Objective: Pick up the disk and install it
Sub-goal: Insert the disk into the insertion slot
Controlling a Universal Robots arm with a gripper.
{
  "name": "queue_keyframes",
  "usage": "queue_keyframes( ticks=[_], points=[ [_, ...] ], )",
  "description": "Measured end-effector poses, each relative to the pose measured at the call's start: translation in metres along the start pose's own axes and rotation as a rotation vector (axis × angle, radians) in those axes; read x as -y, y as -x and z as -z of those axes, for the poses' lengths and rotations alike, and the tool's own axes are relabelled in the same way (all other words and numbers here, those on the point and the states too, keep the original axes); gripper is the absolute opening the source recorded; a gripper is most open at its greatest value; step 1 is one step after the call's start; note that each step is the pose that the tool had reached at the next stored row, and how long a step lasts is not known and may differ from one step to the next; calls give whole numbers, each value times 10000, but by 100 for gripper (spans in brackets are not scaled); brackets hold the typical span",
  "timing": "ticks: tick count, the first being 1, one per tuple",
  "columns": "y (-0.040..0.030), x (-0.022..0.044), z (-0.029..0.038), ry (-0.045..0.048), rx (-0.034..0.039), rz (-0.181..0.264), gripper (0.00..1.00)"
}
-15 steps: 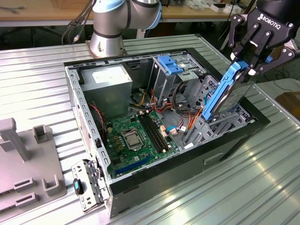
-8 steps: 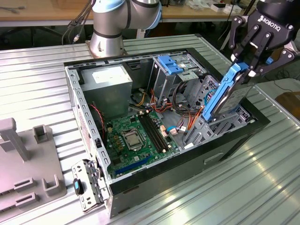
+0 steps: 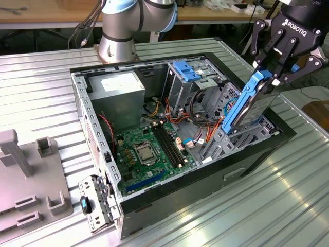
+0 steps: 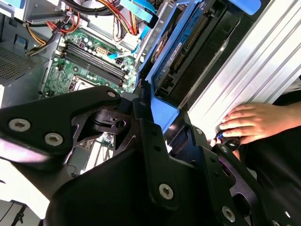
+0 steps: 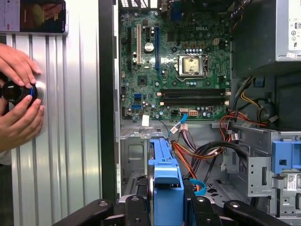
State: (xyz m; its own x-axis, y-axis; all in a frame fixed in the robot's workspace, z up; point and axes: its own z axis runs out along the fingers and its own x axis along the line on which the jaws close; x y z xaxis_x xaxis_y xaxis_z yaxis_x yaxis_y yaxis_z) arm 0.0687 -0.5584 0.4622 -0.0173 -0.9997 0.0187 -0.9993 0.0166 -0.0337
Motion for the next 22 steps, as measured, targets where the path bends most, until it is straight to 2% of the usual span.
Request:
queue_keyframes(
  ticks=[22],
  points=[
    [2, 17, -64, 1, -2, -46, 37]
  ],
)
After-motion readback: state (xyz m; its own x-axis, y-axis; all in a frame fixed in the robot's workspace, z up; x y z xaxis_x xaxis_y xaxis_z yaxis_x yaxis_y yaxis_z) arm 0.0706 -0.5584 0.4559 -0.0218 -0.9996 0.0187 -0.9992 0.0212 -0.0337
